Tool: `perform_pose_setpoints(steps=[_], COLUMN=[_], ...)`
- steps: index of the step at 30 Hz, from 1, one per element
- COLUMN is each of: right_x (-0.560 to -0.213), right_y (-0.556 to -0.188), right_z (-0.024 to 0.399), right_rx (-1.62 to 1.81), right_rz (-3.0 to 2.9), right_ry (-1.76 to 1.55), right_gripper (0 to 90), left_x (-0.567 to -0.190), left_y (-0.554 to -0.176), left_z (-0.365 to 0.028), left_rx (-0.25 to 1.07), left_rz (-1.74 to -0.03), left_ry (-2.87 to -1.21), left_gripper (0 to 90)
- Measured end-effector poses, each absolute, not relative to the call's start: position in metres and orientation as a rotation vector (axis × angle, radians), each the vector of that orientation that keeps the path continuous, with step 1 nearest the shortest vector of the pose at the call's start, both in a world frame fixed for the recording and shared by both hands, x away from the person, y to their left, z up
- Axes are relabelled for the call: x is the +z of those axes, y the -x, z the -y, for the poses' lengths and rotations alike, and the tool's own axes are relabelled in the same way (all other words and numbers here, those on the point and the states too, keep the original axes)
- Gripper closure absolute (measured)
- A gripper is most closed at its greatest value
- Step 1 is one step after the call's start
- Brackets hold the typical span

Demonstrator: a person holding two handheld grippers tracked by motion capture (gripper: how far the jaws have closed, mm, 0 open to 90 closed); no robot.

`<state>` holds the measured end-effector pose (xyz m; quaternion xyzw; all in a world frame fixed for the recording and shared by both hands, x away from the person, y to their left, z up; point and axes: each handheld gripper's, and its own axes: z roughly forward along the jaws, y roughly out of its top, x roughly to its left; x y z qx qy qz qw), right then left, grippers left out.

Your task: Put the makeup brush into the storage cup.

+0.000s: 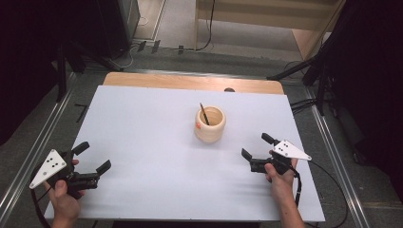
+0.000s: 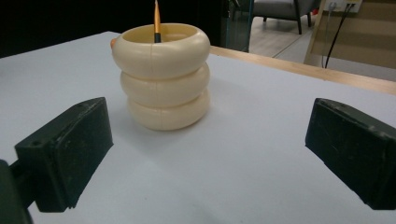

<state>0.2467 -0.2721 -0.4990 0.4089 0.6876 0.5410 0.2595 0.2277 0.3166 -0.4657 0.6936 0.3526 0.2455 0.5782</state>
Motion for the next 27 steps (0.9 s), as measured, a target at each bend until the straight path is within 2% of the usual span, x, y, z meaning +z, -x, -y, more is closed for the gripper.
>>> perform_pose_setpoints(steps=[27], right_x=[-0.508], right_y=[-0.212], right_z=[0.317], right_rx=[1.421], right_rz=[-1.836], right_ry=[-1.166], right_gripper=[0.0], left_x=[-0.466], left_y=[-0.227], left_z=[-0.317], left_rx=[0.575], left_rz=[-0.827], left_ry=[-1.625], left_gripper=[0.0])
